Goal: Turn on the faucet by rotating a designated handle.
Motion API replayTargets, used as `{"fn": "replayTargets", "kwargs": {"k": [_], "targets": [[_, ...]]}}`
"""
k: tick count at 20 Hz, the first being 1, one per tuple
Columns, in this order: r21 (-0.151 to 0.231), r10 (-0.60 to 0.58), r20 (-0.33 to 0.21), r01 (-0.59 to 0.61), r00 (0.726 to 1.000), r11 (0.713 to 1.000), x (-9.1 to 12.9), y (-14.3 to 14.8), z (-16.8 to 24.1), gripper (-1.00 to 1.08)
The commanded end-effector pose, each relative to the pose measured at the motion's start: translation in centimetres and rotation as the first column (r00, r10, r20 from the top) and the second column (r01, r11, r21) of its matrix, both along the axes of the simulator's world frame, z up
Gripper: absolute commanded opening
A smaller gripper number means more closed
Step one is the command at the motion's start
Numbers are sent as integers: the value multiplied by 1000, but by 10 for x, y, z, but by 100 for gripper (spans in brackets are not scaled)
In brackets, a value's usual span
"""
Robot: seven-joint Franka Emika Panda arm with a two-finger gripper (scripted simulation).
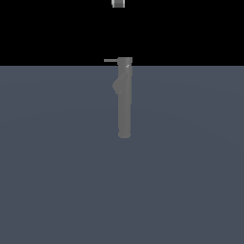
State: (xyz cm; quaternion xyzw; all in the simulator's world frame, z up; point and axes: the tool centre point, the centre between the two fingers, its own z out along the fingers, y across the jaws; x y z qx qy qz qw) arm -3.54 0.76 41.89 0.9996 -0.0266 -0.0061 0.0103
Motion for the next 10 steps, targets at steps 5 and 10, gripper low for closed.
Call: {"fn": "replayTargets", "kwargs": {"k": [5, 10], "targets": [[3, -10, 5, 10, 1000, 1000, 52, 9, -36, -100], [9, -17, 9, 17, 1000, 1000, 86, 17, -68, -100]]}}
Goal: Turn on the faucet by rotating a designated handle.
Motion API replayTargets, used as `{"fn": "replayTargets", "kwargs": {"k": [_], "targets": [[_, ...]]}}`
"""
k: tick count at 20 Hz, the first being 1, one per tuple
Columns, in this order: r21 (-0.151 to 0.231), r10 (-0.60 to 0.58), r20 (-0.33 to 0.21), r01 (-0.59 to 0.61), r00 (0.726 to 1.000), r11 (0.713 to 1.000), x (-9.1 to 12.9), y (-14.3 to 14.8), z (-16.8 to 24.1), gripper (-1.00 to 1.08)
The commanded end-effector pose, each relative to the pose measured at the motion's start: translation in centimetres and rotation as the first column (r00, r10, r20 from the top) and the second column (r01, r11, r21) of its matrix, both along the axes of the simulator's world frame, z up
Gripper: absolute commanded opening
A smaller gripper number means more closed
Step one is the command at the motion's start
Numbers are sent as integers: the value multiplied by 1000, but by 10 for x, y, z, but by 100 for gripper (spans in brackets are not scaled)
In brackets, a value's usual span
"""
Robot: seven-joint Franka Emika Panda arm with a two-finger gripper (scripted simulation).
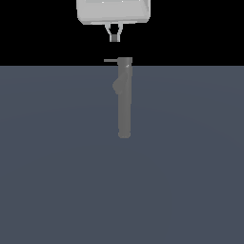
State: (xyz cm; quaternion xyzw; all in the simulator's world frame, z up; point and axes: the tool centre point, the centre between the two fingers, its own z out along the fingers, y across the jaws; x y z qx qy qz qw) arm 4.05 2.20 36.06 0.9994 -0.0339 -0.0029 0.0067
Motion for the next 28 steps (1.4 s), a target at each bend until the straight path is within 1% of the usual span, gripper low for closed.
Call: {"fn": "replayTargets", "kwargs": {"k": [1, 7, 14, 20, 28], "targets": [[3, -4, 3, 4, 1000, 1000, 16, 4, -15, -100], [9, -11, 5, 11, 1000, 1000, 40, 10, -43, -100], [13, -14, 6, 14, 1000, 1000, 53, 13, -59, -100], [13, -15, 6, 15, 1000, 1000, 53, 13, -60, -100], [13, -15, 6, 15, 1000, 1000, 32, 21, -60, -100]]}}
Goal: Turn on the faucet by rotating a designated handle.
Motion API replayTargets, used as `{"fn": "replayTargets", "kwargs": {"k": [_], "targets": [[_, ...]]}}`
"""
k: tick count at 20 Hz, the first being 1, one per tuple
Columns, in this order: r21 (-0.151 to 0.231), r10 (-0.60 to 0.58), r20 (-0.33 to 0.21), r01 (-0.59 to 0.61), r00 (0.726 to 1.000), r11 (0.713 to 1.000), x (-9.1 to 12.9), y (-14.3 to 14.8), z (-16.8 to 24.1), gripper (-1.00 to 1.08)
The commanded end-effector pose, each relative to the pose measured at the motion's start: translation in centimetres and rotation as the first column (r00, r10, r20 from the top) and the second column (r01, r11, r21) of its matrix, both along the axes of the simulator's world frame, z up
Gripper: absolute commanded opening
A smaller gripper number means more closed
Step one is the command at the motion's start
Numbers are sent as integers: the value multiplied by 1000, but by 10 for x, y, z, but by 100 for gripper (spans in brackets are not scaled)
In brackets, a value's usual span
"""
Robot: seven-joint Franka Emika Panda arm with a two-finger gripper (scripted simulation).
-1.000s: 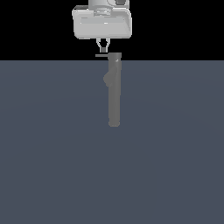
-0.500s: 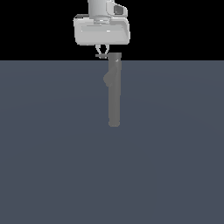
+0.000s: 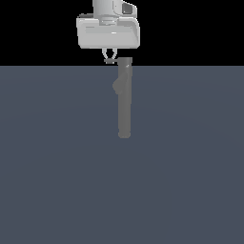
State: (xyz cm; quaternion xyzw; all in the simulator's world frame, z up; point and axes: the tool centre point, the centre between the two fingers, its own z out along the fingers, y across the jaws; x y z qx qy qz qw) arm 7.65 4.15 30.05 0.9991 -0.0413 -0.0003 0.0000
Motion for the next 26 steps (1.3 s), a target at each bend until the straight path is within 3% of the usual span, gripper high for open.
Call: {"fn": "replayTargets", "kwargs": {"k": [1, 7, 9, 26], "targets": [[0, 0, 0, 0, 1000, 1000, -7, 3, 0, -100], [0, 0, 1, 0, 1000, 1000, -24, 9, 0, -100], [-1, -6, 10, 6, 1000, 1000, -17, 4, 0, -100], [0, -1, 2, 1, 1000, 1000, -68, -9, 0, -100]]}}
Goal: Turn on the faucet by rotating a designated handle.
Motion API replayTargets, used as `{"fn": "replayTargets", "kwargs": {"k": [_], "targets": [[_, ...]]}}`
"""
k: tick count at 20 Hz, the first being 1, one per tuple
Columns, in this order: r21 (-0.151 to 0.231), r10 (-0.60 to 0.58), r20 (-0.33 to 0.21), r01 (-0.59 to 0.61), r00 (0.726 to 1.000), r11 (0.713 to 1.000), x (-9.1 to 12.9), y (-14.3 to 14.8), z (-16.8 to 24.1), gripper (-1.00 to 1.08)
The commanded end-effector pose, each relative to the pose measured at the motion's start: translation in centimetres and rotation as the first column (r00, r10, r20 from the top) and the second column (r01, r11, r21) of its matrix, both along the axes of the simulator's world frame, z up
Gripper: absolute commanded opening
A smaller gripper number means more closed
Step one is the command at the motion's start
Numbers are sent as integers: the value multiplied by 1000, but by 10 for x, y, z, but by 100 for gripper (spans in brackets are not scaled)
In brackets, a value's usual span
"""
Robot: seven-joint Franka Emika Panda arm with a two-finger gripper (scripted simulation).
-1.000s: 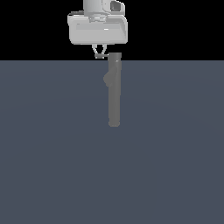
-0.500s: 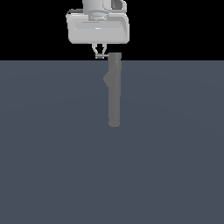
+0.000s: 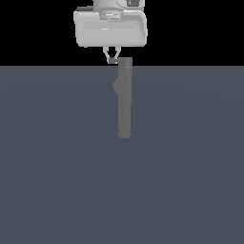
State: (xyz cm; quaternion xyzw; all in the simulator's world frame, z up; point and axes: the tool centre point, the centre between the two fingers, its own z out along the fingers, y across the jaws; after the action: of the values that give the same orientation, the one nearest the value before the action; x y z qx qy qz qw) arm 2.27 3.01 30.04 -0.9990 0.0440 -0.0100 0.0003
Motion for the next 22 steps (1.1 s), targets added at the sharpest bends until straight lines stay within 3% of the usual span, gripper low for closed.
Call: {"fn": "replayTargets", "kwargs": {"k": [1, 2, 13, 14, 15, 22], "targets": [[0, 5, -19, -5, 1000, 1000, -14, 2, 1, -100], [0, 3, -6, -3, 1000, 1000, -4, 1, -1, -100], [0, 5, -20, -5, 1000, 1000, -34, -43, 0, -100], [0, 5, -20, -5, 1000, 1000, -34, -43, 0, -100], [4, 38, -9, -38, 999, 999, -26, -20, -1, -100], [1, 15, -17, -15, 1000, 1000, -16, -68, 0, -100]]}}
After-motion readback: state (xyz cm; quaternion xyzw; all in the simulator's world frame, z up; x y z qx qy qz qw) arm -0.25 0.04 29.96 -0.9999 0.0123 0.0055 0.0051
